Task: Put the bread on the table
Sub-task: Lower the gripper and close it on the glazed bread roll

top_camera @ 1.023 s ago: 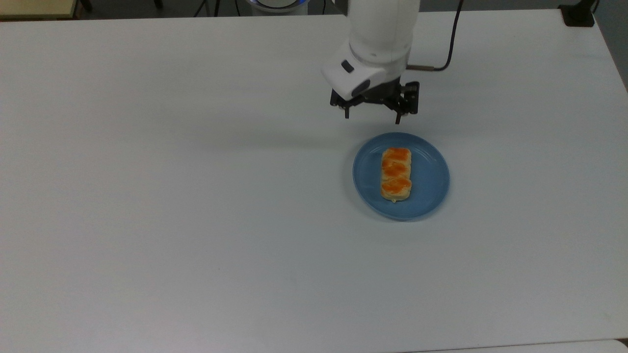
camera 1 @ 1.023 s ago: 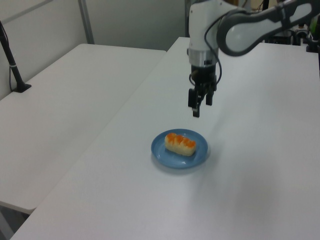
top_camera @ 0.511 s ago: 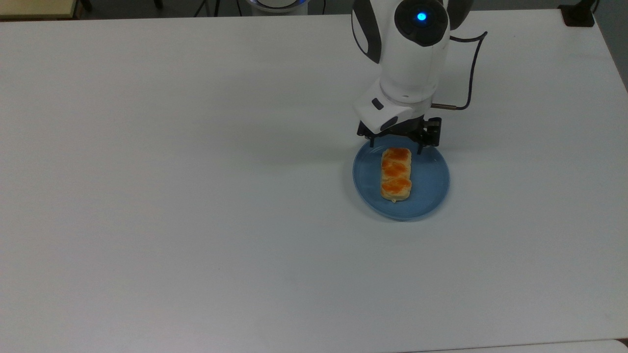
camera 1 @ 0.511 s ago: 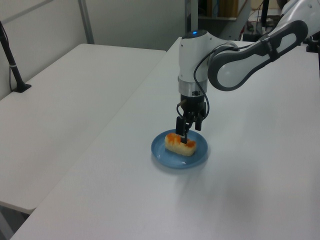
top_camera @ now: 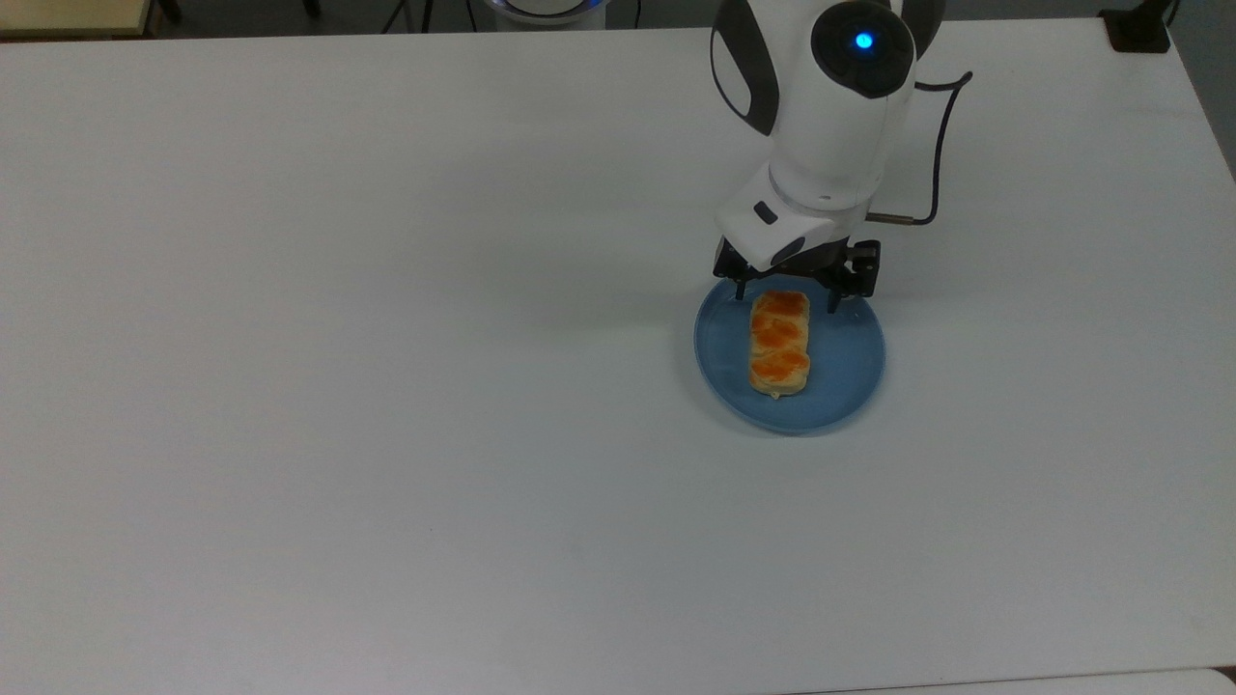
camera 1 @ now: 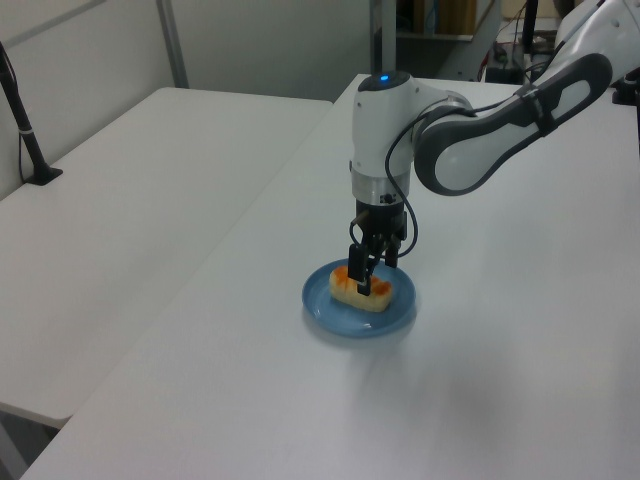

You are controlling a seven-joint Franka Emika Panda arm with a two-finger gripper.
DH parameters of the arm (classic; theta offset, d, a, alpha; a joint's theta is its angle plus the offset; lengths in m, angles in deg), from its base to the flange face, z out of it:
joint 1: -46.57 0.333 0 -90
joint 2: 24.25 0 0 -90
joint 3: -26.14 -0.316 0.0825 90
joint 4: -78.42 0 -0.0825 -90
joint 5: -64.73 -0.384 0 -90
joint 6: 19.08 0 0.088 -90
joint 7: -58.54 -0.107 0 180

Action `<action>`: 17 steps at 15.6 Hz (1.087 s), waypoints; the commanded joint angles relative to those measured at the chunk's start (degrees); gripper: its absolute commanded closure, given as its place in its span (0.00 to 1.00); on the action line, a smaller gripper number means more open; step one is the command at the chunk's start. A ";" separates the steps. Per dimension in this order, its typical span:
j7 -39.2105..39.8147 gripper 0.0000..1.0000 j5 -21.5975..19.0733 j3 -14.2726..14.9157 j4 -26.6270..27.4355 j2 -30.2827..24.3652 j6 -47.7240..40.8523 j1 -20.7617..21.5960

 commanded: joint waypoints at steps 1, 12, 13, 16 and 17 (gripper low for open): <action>-4.38 0.00 3.65 -0.02 -0.54 2.47 4.22 0.34; -6.51 0.81 9.02 -2.30 -0.98 1.08 2.48 -1.15; -4.42 0.81 8.68 -2.39 -1.06 0.29 1.52 -2.20; 1.74 0.81 8.14 -2.39 -3.43 -1.12 -0.95 -5.80; 4.37 0.81 8.75 -2.30 -4.13 -1.04 -0.95 -8.07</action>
